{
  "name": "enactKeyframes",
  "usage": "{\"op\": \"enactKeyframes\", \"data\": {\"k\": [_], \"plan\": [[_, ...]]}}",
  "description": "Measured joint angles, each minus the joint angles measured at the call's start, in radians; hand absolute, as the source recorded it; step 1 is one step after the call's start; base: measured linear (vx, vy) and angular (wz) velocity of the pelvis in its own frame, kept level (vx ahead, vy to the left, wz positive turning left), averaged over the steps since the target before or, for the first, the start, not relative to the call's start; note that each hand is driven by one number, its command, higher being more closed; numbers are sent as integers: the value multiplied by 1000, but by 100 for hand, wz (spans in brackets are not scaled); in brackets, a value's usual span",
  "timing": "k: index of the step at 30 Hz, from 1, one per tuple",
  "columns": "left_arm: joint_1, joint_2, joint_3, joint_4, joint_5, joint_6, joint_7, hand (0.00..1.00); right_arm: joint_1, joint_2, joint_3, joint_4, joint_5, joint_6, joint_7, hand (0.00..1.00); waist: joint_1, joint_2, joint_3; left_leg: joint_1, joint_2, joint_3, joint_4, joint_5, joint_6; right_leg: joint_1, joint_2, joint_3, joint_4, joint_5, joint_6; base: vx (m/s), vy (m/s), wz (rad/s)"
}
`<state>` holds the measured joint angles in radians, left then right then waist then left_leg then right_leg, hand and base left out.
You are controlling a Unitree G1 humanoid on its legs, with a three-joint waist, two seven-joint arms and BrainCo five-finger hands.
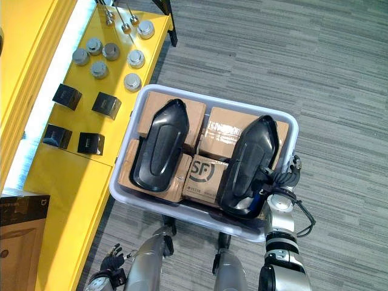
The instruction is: Walk over and take plastic housings, then place them on the shelf
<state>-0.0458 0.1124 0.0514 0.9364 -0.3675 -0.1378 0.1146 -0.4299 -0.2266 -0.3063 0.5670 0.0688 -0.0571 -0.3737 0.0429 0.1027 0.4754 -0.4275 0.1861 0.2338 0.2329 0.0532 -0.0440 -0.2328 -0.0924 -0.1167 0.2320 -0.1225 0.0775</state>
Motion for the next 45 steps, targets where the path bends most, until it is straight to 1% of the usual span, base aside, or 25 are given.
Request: {"op": "enactKeyframes", "data": {"k": [3, 9, 11, 14, 16, 18, 19, 20, 21, 22, 23, 24, 25, 27, 29, 32, 35, 37, 38, 39, 40, 41, 43, 44, 45], "plan": [[-12, 9, 1, -5, -3, -4, 11, 0, 91, 42, 19, -102, -17, -4, 1, 100, -5, -15, 7, -15, 3, 8, 13, -8, -4, -15, 2, 4, 0, -5, -2, 8, 15, -12], [-21, 8, 1, -17, -2, -7, 13, 0, 132, 45, 22, -125, -106, 2, 4, 100, -17, -22, 9, -16, 9, 9, 14, -8, -5, -18, 9, 15, 0, -13, -8, 0, -3, -3], [-21, 6, 1, -29, -1, -7, 14, 0, 141, 45, 24, -144, -137, 19, 3, 100, -18, -23, 9, -17, 9, 8, 14, -8, -5, -18, 10, 15, 0, -15, -9, 0, 0, 0], [-20, 1, 1, -62, 1, -6, 21, 0, 176, 52, 41, -202, -204, 65, 13, 100, -16, -25, 8, -10, 7, 4, 11, -8, -5, -8, 9, 7, 1, -19, -9, 12, 4, 7], [-6, -7, 1, -162, 0, -6, 39, 0, 199, 103, 57, -245, -286, 121, 38, 100, -14, -26, 8, 13, -1, -17, 7, -7, -5, 25, 5, -14, 3, -30, -10, 28, -1, 26], [23, -19, 1, -277, -2, -4, 52, 0, 205, 132, 51, -250, -314, 144, 35, 100, -12, -27, 8, 42, -8, -25, -2, -7, -5, 57, 0, -29, 2, -34, -8, 33, 4, 24], [55, -35, 1, -397, -2, -8, 59, 0, 216, 132, 45, -255, -315, 163, 31, 100, -9, -29, 7, 70, -18, -29, -12, -6, -5, 85, -6, -32, 1, -37, -6, 32, 18, 19], [69, -44, 1, -452, -2, -9, 62, 0, 224, 131, 39, -261, -317, 169, 31, 100, -5, -29, 5, 84, -22, -30, -19, -5, -4, 98, -9, -34, -1, -38, -6, 27, 30, 16], [94, -62, 3, -559, -2, -17, 80, 0, 238, 129, 34, -280, -323, 172, 31, 100, -3, -32, 1, 105, -30, -30, -30, -4, -4, 119, -15, -36, -8, -39, -4, 33, 41, 10], [120, -84, 13, -678, 3, -21, 100, 0, 242, 129, 35, -298, -333, 172, 34, 100, -5, -38, -16, 117, -38, -31, -39, -4, -4, 136, -19, -43, -23, -38, -4, 23, 28, 10], [125, -92, 19, -702, 9, -20, 103, 0, 243, 128, 36, -304, -333, 172, 35, 100, -6, -39, -20, 119, -40, -34, -41, -4, -4, 141, -20, -47, -26, -38, -4, 30, 21, 25], [139, -125, 40, -798, 43, -20, 126, 0, 247, 128, 41, -328, -353, 172, 38, 100, -13, -43, -31, 138, -50, -47, -52, -3, -4, 175, -24, -66, -45, -38, -2, 27, 10, 28], [149, -139, 46, -845, 62, -20, 138, 0, 247, 129, 48, -338, -354, 172, 39, 100, -13, -48, -40, 148, -54, -53, -58, -3, -4, 191, -25, -72, -52, -36, 1, 48, 15, 40], [199, -162, 49, -999, 187, -20, 190, 0, 249, 129, 75, -400, -398, 167, 43, 100, -12, -70, -95, 185, -67, -71, -75, -3, -4, 243, -30, -90, -75, -32, 8, 85, 18, 29], [231, -167, 50, -1080, 250, -19, 224, 0, 248, 133, 96, -445, -436, 144, 48, 100, -3, -87, -141, 219, -74, -73, -96, -3, -4, 275, -33, -90, -91, -24, 20, 87, 17, 13], [276, -170, 34, -1200, 364, -14, 274, 0, 247, 145, 121, -505, -488, 111, 50, 100, -1, -103, -208, 269, -80, -83, -131, -1, -2, 320, -33, -91, -103, -6, 44, 103, 25, 14], [298, -171, -33, -1302, 480, -15, 315, 0, 248, 146, 134, -535, -518, 76, 46, 100, -2, -104, -252, 327, -80, -97, -176, 7, 1, 358, -26, -91, -96, 20, 47, 94, 27, 15], [299, -169, -90, -1342, 543, -19, 320, 0, 248, 146, 154, -568, -530, 67, 36, 100, -5, -103, -263, 365, -75, -101, -201, 13, 2, 362, -25, -89, -57, 24, 47, 82, 24, 10], [297, -167, -108, -1348, 551, -20, 320, 0, 249, 146, 163, -579, -532, 63, 34, 100, -5, -103, -268, 371, -74, -101, -205, 14, 2, 358, -24, -87, -44, 25, 47, 78, 27, 2], [294, -153, -151, -1353, 554, -31, 318, 0, 248, 146, 186, -604, -549, 53, 27, 100, -5, -104, -278, 382, -73, -100, -214, 15, 2, 358, -24, -87, -30, 26, 45, 60, 17, -2], [293, -136, -198, -1352, 531, -45, 305, 0, 247, 145, 212, -631, -550, 42, 20, 100, -6, -104, -298, 384, -75, -99, -220, 15, 2, 358, -25, -86, -34, 28, 44, 61, 11, -3], [291, -131, -215, -1352, 489, -56, 283, 0, 243, 145, 224, -641, -550, 33, 16, 100, -5, -104, -303, 387, -76, -97, -224, 16, 2, 359, -26, -86, -35, 28, 44, 58, -1, -5], [262, -101, -279, -1332, 304, -82, 201, 0, 222, 145, 284, -667, -550, 13, 5, 100, -5, -104, -324, 399, -78, -95, -241, 26, 7, 372, -27, -86, -38, 28, 44, 42, -15, 0], [251, -97, -292, -1321, 268, -84, 184, 0, 217, 145, 297, -671, -550, 12, 4, 100, -5, -103, -328, 402, -78, -95, -246, 29, 8, 373, -27, -86, -36, 28, 44, 23, -29, 3], [228, -90, -316, -1296, 197, -86, 155, 0, 202, 146, 325, -671, -549, 11, 2, 100, -5, -103, -333, 415, -75, -94, -256, 35, 9, 376, -23, -85, -28, 28, 44, 9, -44, 2]]}}
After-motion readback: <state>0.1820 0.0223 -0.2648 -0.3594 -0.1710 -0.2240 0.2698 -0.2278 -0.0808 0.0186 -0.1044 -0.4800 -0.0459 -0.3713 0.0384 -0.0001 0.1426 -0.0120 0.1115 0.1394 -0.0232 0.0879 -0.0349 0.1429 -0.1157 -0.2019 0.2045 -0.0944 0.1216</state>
